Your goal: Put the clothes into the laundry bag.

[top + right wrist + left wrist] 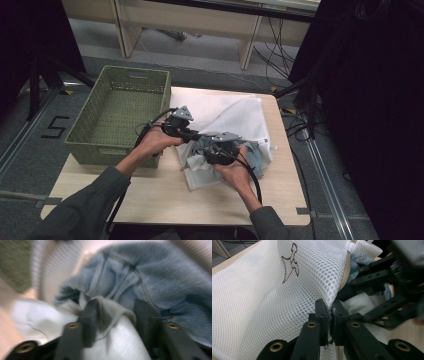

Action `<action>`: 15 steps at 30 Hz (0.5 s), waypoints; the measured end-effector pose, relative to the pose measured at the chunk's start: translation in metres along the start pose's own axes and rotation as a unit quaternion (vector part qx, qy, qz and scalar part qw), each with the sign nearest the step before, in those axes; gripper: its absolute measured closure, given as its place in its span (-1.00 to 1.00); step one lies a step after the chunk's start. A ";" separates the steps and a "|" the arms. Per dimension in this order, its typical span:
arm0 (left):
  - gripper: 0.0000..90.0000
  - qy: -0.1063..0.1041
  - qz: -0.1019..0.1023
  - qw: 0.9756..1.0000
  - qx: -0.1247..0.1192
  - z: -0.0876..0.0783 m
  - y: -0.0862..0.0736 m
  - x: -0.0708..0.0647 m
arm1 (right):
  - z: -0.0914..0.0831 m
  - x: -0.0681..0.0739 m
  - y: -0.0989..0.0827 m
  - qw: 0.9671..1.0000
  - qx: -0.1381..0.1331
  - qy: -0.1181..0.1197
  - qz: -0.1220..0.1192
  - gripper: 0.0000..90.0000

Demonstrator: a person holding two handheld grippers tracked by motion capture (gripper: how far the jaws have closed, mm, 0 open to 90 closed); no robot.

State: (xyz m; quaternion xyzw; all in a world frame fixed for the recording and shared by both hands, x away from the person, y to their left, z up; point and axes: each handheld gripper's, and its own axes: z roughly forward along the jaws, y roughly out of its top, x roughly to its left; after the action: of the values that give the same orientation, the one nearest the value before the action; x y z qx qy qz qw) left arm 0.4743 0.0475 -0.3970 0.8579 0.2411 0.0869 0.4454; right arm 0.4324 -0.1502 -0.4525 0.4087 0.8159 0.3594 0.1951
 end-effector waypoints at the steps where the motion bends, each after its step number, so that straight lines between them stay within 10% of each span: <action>1: 0.88 0.001 0.018 1.000 -0.004 0.000 0.001 0.002 | -0.005 -0.001 0.002 1.000 -0.009 0.009 -0.006 0.05; 7: 0.88 0.006 0.002 1.000 0.002 -0.007 0.002 0.004 | -0.054 -0.007 0.001 0.998 -0.031 0.061 -0.013 -0.12; 15: 0.88 0.007 0.001 1.000 0.004 -0.014 0.002 0.009 | -0.078 -0.016 -0.028 0.998 0.004 0.051 -0.027 -0.25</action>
State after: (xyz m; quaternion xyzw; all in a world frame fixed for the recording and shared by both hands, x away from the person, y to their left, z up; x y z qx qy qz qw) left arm 0.4775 0.0606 -0.3881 0.8590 0.2440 0.0923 0.4406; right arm 0.3795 -0.2073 -0.4209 0.3687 0.8369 0.3712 0.1608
